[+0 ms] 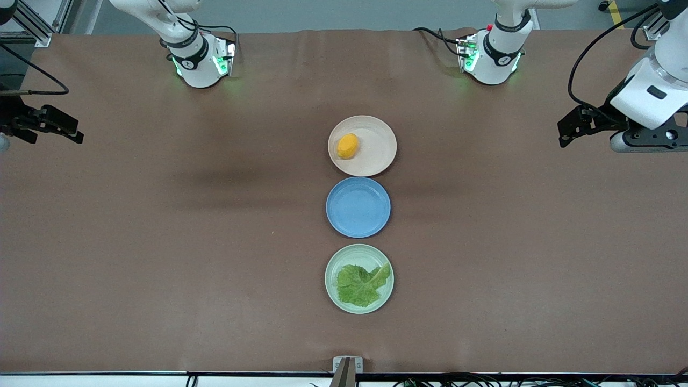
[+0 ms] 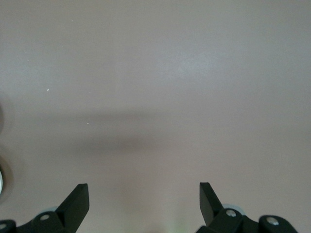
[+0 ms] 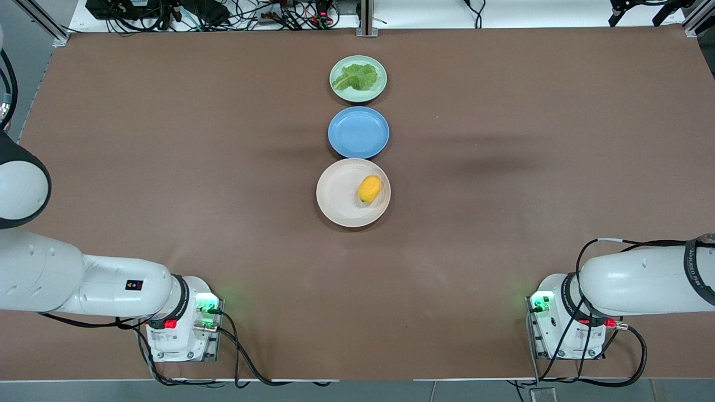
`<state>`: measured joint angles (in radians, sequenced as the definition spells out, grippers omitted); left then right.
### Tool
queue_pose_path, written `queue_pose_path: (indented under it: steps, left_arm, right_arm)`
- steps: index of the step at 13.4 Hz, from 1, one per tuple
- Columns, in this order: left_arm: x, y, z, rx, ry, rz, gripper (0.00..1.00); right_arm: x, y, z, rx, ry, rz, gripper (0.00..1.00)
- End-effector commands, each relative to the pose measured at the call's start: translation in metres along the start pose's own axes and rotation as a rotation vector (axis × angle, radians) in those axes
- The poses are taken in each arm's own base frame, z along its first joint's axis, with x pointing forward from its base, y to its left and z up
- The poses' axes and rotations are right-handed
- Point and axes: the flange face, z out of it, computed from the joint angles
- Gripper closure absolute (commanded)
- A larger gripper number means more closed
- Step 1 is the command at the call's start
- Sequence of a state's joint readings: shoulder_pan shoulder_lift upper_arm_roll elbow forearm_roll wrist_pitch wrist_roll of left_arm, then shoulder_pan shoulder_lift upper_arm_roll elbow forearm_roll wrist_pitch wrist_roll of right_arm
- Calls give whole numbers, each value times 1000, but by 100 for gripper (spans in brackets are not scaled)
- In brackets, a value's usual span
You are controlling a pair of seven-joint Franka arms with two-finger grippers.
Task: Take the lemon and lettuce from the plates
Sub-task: 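Reach the left gripper to the lettuce while the right gripper moves toward the lemon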
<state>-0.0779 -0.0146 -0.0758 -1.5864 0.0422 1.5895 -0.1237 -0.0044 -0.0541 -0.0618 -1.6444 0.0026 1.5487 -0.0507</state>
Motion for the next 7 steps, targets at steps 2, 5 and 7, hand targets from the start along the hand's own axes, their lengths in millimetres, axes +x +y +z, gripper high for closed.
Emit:
queue_pose_path:
  steps: [2,5,7]
  left_arm:
    - [-4,-4,-6,-12,-3,15,0]
    - [7,5,11,-14,-25,25,0]
    - [37,35,31,-29,-41,60,0]
  right_arm:
    - [-18,0,1,13,44,-11,0]
    - [-18,0,2,13,41,-11,0]
    - [-17,-1,1,14,35,-11,0]
